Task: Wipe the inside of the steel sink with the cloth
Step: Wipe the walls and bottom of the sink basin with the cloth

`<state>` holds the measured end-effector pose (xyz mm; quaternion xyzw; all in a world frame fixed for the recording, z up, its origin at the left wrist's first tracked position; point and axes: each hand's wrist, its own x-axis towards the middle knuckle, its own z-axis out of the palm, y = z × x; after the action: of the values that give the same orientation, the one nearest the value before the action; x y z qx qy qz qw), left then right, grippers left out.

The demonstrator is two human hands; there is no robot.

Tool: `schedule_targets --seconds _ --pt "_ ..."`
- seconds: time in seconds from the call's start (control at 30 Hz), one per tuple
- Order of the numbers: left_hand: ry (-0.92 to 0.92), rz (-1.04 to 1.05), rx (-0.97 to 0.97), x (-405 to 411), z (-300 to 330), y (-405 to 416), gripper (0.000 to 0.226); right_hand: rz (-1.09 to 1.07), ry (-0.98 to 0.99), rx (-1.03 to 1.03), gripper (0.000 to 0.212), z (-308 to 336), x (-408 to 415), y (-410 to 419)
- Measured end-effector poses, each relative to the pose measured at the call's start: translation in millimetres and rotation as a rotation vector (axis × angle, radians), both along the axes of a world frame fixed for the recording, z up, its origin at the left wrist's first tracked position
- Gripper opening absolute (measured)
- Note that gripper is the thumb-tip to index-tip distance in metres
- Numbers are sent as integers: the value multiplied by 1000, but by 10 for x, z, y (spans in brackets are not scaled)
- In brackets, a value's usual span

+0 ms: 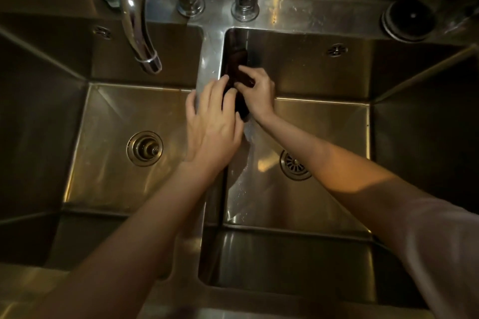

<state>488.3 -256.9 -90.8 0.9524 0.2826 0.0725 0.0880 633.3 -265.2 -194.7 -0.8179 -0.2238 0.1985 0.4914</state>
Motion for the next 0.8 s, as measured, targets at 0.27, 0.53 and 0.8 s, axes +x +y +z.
schedule_targets --seconds 0.27,0.53,0.8 --pt "-63 22 -65 -49 -130 8 38 52 164 -268 40 -720 -7 36" --pt "-68 16 -83 -50 -110 15 41 -1 192 -347 35 -818 37 109" --pt "-106 10 -113 -53 -90 4 39 -156 73 43 35 21 -99 55"
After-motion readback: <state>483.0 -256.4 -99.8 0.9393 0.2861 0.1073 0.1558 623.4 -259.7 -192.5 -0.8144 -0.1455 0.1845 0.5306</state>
